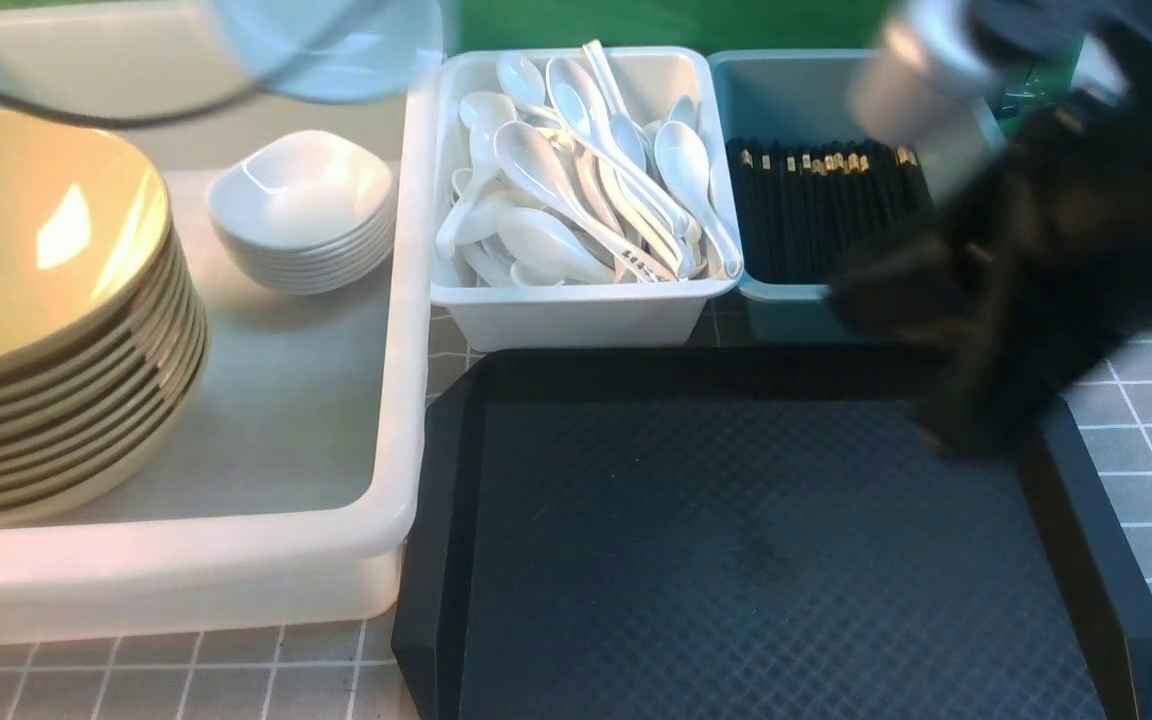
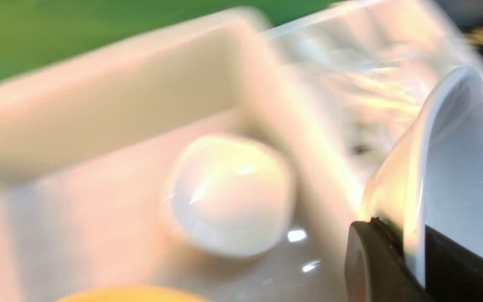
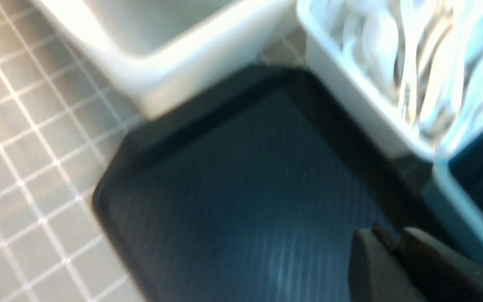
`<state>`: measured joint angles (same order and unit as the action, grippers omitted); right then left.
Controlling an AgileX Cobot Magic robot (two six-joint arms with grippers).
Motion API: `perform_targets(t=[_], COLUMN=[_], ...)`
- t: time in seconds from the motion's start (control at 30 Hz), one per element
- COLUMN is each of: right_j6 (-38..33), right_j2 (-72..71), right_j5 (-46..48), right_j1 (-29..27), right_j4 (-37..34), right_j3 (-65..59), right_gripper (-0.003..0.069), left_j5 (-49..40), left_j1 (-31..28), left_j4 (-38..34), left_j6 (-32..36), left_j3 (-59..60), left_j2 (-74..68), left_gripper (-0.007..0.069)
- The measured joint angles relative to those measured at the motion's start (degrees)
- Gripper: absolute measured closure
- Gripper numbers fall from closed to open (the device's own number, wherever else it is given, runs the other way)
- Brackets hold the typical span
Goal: On grey table put chopsticks spoon bowls plates into blue grey white boxes.
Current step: 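Place the white bowl into the white bin with the other dishes with the left gripper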
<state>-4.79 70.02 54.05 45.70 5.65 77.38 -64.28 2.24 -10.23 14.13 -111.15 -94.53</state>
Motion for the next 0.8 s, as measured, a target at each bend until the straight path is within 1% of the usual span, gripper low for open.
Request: perform_targets(t=[0.1, 0.23, 0.37, 0.53, 0.63, 0.73, 0.8], right_j6=[-1.8, -4.0, -5.3, -5.5, -5.5, -5.6, -5.6], right_j2=[2.6, 4.2, 5.2, 6.5, 7.1, 8.3, 8.9], right_j5=[-1.2, -3.0, -4.9, -7.3, -8.3, -9.8, -10.4], right_j1=[0.0, 0.0, 0.0, 0.0, -0.1, -0.9, -1.5], right_j4=[0.0, -0.1, 0.1, 3.9, 5.1, 5.3, 5.5], right_j3=[2.8, 3.7, 3.9, 3.9, 3.9, 3.9, 3.9], right_gripper=[0.0544, 0.0542, 0.0538, 0.0534, 0.0531, 0.0529, 0.0528], left_j5=[0.4, 3.7, 9.4, 17.0, 18.3, 18.9, 19.3], left_j1=[-5.4, -7.9, -8.0, -7.8, -7.8, -7.8, -7.6], left_j4=[-3.5, -6.8, -7.7, -8.5, -8.6, -8.6, -8.6], left_j6=[0.0, 0.4, 2.0, 3.7, 3.7, 4.4, 5.6], left_j3=[0.0, 0.0, 0.0, 0.1, 0.2, 0.2, 0.2], left_j2=[-2.7, -7.4, -13.7, -22.5, -24.6, -25.8, -25.8], left_gripper=[0.0623, 0.0623, 0.0623, 0.0623, 0.0619, 0.0587, 0.0545])
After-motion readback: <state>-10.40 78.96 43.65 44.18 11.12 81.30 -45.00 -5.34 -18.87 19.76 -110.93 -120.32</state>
